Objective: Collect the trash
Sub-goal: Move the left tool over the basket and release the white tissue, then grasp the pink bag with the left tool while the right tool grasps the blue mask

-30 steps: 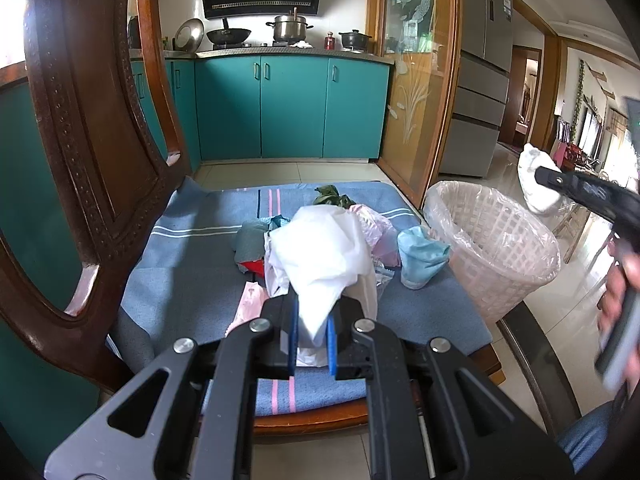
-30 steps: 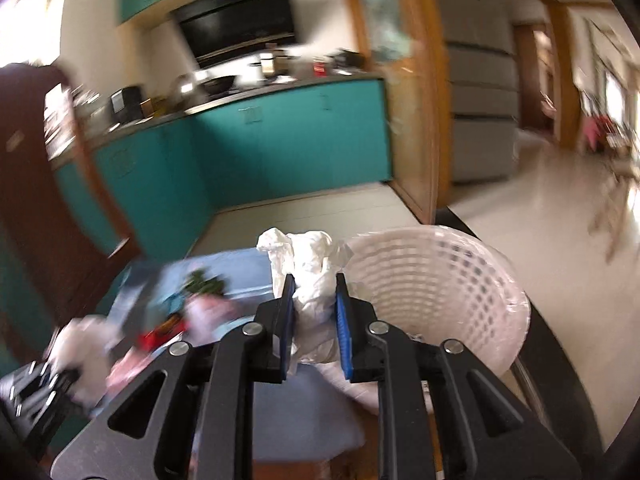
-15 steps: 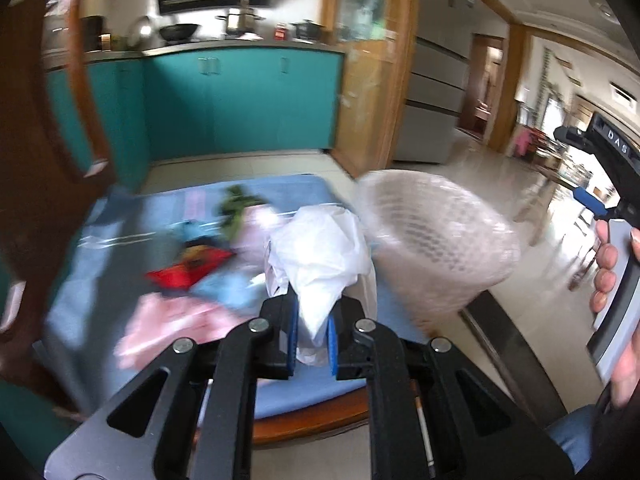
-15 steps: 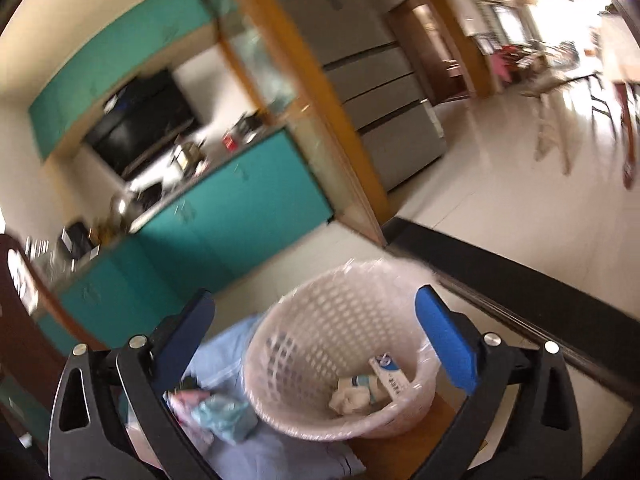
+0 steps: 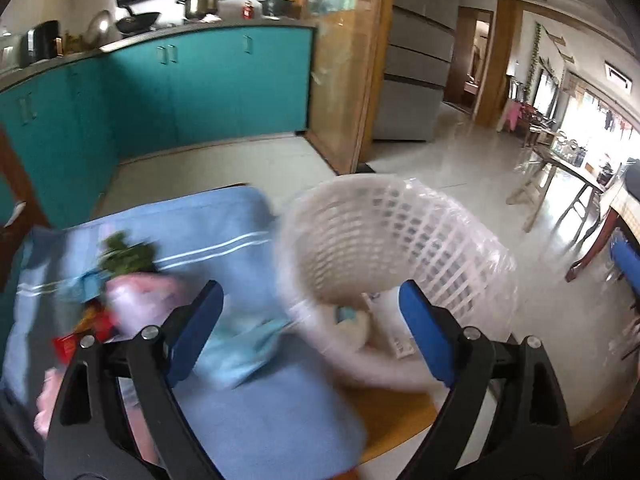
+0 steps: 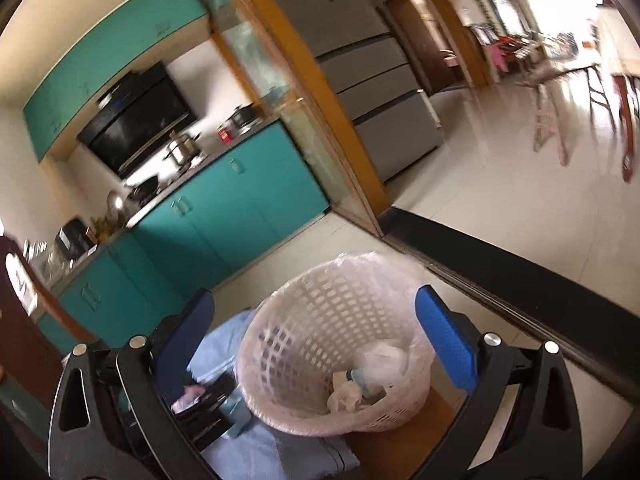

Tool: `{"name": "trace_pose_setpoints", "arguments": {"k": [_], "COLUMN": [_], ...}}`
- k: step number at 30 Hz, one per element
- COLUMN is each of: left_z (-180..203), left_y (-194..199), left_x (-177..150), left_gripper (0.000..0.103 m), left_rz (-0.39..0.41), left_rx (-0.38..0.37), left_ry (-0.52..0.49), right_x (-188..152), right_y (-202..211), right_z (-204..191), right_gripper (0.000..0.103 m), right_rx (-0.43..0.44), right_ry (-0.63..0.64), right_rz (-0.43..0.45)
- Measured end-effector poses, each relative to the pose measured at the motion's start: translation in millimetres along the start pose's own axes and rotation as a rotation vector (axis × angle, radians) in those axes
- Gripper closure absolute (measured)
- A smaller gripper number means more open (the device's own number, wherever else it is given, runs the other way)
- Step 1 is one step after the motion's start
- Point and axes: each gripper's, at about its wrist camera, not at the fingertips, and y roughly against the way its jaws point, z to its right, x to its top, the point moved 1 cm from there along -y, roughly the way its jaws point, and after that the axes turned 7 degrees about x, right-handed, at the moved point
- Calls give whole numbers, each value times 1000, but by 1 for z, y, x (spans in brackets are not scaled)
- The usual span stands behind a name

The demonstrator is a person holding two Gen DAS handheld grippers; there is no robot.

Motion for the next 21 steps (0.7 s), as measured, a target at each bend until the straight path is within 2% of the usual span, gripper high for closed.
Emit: {"name": "trace_pose_setpoints", "arguments": {"k": [3, 7, 10, 13, 16, 21], "left_z": [-48, -113, -152, -181, -190, -181], "left_y": [42, 94, 125, 137, 133, 128], "left_x": [-30, -63, -83, -103, -107, -113], "left_gripper": [11, 7, 5, 5, 5, 5], "left_rz": [35, 51, 67, 69, 44, 16], "left_rx": [77, 154, 182, 211, 212, 193], "left_ry": [1, 77, 164, 206, 199, 147], "right_x": [-14, -44, -70, -94, -115, -131], "right_y": [-8, -17, -17, -14, -8, -5], "right_z": [-26, -69, -97, -118, -138, -154], "right_gripper": [5, 5, 5, 5, 5, 5], "right_rx": [38, 112, 156, 182, 204, 199], "right_ry": [92, 225, 328, 404, 480, 561], "right_rz": [-64, -172, -240, -304, -345, -333]}}
